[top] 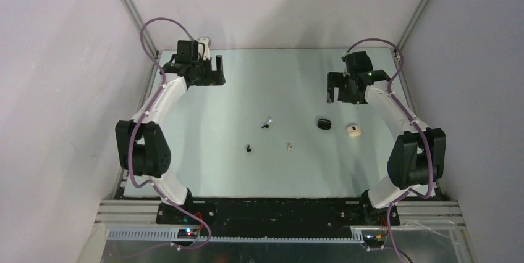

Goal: Insert the wireless bluetooth earbuds into the charging case
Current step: Pick up the charging case at the center of the board.

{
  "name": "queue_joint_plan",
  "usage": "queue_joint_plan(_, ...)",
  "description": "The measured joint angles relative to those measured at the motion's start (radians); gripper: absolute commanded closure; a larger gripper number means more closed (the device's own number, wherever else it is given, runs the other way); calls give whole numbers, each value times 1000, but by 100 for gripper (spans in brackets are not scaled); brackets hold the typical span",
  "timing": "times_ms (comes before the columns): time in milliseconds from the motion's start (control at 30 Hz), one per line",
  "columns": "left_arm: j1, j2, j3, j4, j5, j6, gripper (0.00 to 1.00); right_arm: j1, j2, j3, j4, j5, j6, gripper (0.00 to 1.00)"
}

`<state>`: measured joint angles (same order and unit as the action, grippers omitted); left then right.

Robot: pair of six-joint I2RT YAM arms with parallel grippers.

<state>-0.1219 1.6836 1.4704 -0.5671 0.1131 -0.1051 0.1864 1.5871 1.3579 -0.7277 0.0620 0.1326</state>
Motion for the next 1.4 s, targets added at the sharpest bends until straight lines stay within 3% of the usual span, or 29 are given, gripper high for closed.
queue_joint_plan(200,0,0,0,-9,0,0,5,-51,-15,-8,-104,-23,75,22)
queue_joint_plan(267,0,0,0,-11,-1,0,6,-98,-21,-18,-138,-37,124,23)
queue_joint_plan(733,0,0,-2,-20,-6,1,6,-167,102,-97,-196,-79,298,30)
queue_joint_plan(1067,-18,0,-23,-24,-35,27,6,-253,198,-117,-182,-107,322,29)
queue_joint_plan(1400,-31,0,-23,-27,-42,49,5,-259,293,-110,-146,-123,320,29)
